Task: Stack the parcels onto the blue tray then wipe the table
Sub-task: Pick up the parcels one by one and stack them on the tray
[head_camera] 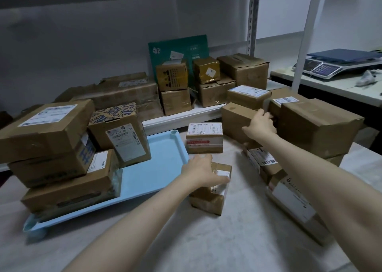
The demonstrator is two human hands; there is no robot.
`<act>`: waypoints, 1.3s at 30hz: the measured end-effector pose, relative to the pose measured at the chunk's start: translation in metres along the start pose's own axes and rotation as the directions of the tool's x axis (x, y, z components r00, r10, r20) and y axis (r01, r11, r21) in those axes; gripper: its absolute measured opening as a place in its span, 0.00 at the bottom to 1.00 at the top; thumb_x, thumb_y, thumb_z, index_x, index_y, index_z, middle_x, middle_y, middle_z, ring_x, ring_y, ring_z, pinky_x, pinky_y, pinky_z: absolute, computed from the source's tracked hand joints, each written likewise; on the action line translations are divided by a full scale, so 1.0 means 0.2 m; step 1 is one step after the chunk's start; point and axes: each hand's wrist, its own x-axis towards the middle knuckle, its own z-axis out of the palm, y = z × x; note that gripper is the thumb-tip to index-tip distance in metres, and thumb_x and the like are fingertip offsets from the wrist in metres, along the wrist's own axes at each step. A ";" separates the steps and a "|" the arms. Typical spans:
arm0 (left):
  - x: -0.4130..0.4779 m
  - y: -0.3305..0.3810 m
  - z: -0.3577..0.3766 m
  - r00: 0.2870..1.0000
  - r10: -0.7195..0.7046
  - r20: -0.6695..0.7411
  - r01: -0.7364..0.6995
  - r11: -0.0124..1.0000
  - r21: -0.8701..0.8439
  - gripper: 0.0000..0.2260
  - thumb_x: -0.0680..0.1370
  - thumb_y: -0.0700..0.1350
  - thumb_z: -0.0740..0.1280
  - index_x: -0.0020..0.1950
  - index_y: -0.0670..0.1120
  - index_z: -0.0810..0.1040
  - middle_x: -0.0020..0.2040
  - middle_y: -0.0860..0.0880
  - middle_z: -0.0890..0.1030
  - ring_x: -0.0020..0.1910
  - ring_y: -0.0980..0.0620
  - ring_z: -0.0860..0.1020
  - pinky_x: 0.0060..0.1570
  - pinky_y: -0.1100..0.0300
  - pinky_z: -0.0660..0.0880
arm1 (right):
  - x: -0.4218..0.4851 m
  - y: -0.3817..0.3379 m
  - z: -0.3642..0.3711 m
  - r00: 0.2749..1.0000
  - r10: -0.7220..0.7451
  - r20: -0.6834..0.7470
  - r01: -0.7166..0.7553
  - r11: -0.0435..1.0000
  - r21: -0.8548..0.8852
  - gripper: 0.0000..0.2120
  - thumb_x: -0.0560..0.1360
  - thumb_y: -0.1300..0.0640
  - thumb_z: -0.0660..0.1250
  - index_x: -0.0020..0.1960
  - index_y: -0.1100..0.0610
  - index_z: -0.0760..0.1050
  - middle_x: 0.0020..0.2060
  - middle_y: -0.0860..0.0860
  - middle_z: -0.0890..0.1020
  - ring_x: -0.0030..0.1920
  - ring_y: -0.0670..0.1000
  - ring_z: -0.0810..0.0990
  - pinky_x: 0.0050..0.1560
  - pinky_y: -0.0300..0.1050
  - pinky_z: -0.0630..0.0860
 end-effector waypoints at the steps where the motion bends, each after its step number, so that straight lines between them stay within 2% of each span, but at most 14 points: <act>1: 0.00 0.01 0.02 1.000 -0.010 0.017 0.010 1.000 0.022 0.37 0.67 0.69 0.67 0.69 0.49 0.66 0.66 0.45 0.70 0.65 0.44 0.69 0.59 0.48 0.72 | 0.01 0.01 0.00 1.000 0.003 -0.009 -0.003 1.000 0.018 0.37 0.73 0.53 0.72 0.73 0.61 0.56 0.71 0.61 0.63 0.70 0.63 0.65 0.64 0.60 0.71; 4: 0.02 0.02 0.07 0.998 -0.021 0.062 0.015 0.994 0.105 0.38 0.65 0.69 0.69 0.68 0.50 0.64 0.64 0.44 0.70 0.64 0.43 0.69 0.57 0.48 0.71 | 0.02 0.02 0.01 0.996 -0.041 -0.075 0.044 0.998 0.036 0.31 0.72 0.56 0.73 0.68 0.61 0.63 0.67 0.60 0.67 0.66 0.62 0.70 0.59 0.57 0.75; 7: 0.04 0.03 0.10 0.998 -0.013 0.055 0.007 0.995 0.104 0.34 0.66 0.63 0.69 0.66 0.50 0.64 0.62 0.44 0.71 0.62 0.44 0.70 0.58 0.47 0.71 | -0.01 0.01 0.01 0.984 -0.135 -0.121 0.150 0.981 0.126 0.27 0.70 0.59 0.74 0.65 0.61 0.67 0.64 0.59 0.68 0.64 0.61 0.71 0.59 0.54 0.74; 12: 0.07 0.05 0.07 0.993 -0.094 -0.075 0.085 0.989 -0.124 0.31 0.64 0.63 0.68 0.62 0.51 0.66 0.59 0.45 0.73 0.58 0.44 0.72 0.55 0.50 0.73 | -0.10 -0.06 -0.07 0.940 -0.220 -0.261 0.284 0.928 0.241 0.26 0.70 0.57 0.73 0.64 0.59 0.66 0.61 0.58 0.71 0.63 0.60 0.71 0.57 0.52 0.71; 16: 0.09 0.08 0.06 0.976 -0.167 -0.139 0.130 0.961 -0.244 0.43 0.63 0.65 0.70 0.72 0.50 0.59 0.65 0.42 0.69 0.66 0.42 0.69 0.64 0.45 0.68 | -0.18 -0.13 -0.15 0.929 -0.211 -0.303 0.325 0.858 0.399 0.26 0.70 0.50 0.73 0.62 0.57 0.68 0.58 0.53 0.77 0.59 0.54 0.75 0.50 0.47 0.71; 18: 0.09 0.07 0.06 0.977 -0.165 -0.132 0.125 0.955 -0.268 0.46 0.64 0.67 0.70 0.74 0.48 0.56 0.68 0.41 0.66 0.69 0.42 0.66 0.66 0.45 0.67 | -0.23 -0.16 -0.17 0.949 -0.186 -0.254 0.301 0.769 0.563 0.27 0.70 0.48 0.73 0.63 0.57 0.68 0.55 0.50 0.76 0.55 0.50 0.74 0.52 0.46 0.73; 21: 0.10 0.02 0.01 0.969 -0.146 -0.202 0.048 0.905 -0.422 0.35 0.70 0.62 0.70 0.68 0.44 0.64 0.66 0.42 0.69 0.66 0.42 0.70 0.63 0.50 0.70 | -0.26 -0.19 -0.18 0.989 -0.130 -0.073 0.136 0.585 0.799 0.27 0.68 0.44 0.73 0.60 0.57 0.72 0.51 0.48 0.78 0.52 0.49 0.77 0.51 0.46 0.75; 24: 0.07 -0.04 -0.12 0.950 -0.192 -0.247 -0.015 0.760 -0.649 0.26 0.72 0.51 0.71 0.66 0.44 0.68 0.62 0.45 0.76 0.61 0.45 0.75 0.60 0.52 0.73 | -0.29 -0.23 -0.17 0.974 -0.127 0.190 -0.136 0.349 0.927 0.28 0.71 0.47 0.71 0.65 0.61 0.72 0.57 0.56 0.79 0.56 0.55 0.80 0.50 0.51 0.81; 27: 0.00 -0.10 -0.24 0.949 -0.213 -0.233 -0.060 0.603 -0.796 0.25 0.72 0.41 0.69 0.68 0.44 0.67 0.59 0.47 0.77 0.59 0.47 0.75 0.60 0.52 0.73 | -0.35 -0.28 -0.17 0.928 -0.140 0.345 -0.310 0.225 0.924 0.25 0.77 0.51 0.66 0.71 0.58 0.65 0.62 0.57 0.74 0.57 0.57 0.78 0.44 0.48 0.81; 30: -0.11 -0.15 -0.31 0.951 -0.160 -0.263 -0.164 0.458 -0.874 0.21 0.76 0.35 0.62 0.68 0.46 0.68 0.59 0.49 0.77 0.58 0.49 0.76 0.53 0.55 0.74 | -0.43 -0.30 -0.18 0.836 -0.174 0.520 -0.519 0.060 0.853 0.23 0.77 0.49 0.65 0.69 0.55 0.67 0.60 0.58 0.77 0.54 0.57 0.80 0.40 0.49 0.81; 33: -0.18 -0.19 -0.36 0.943 -0.144 -0.299 -0.233 0.356 -0.905 0.19 0.78 0.38 0.63 0.68 0.48 0.69 0.61 0.49 0.79 0.57 0.50 0.79 0.61 0.50 0.72 | -0.54 -0.33 -0.17 0.700 -0.270 0.661 -0.700 -0.080 0.709 0.18 0.75 0.51 0.66 0.62 0.57 0.73 0.50 0.59 0.80 0.44 0.56 0.82 0.31 0.45 0.81; 35: -0.22 -0.22 -0.37 0.936 -0.169 -0.309 -0.255 0.280 -0.925 0.20 0.79 0.44 0.66 0.70 0.49 0.68 0.59 0.50 0.80 0.55 0.53 0.80 0.62 0.49 0.70 | -0.60 -0.35 -0.15 0.580 -0.363 0.730 -0.789 -0.028 0.613 0.18 0.74 0.47 0.66 0.57 0.59 0.74 0.43 0.59 0.79 0.34 0.54 0.83 0.25 0.42 0.79; 37: -0.23 -0.25 -0.37 0.932 -0.199 -0.302 -0.252 0.240 -0.937 0.26 0.77 0.50 0.68 0.73 0.52 0.63 0.62 0.51 0.77 0.61 0.51 0.76 0.61 0.51 0.68 | -0.63 -0.37 -0.12 0.399 -0.462 0.792 -0.861 0.109 0.497 0.23 0.72 0.42 0.67 0.53 0.61 0.75 0.39 0.57 0.78 0.27 0.50 0.81 0.21 0.39 0.77; 39: -0.26 -0.28 -0.36 0.934 -0.209 -0.291 -0.251 0.199 -0.947 0.30 0.74 0.54 0.70 0.72 0.54 0.60 0.61 0.54 0.74 0.66 0.49 0.71 0.61 0.51 0.66 | -0.64 -0.37 -0.08 0.238 -0.530 0.814 -0.892 0.212 0.399 0.22 0.70 0.43 0.66 0.49 0.63 0.75 0.33 0.56 0.77 0.24 0.48 0.79 0.20 0.37 0.75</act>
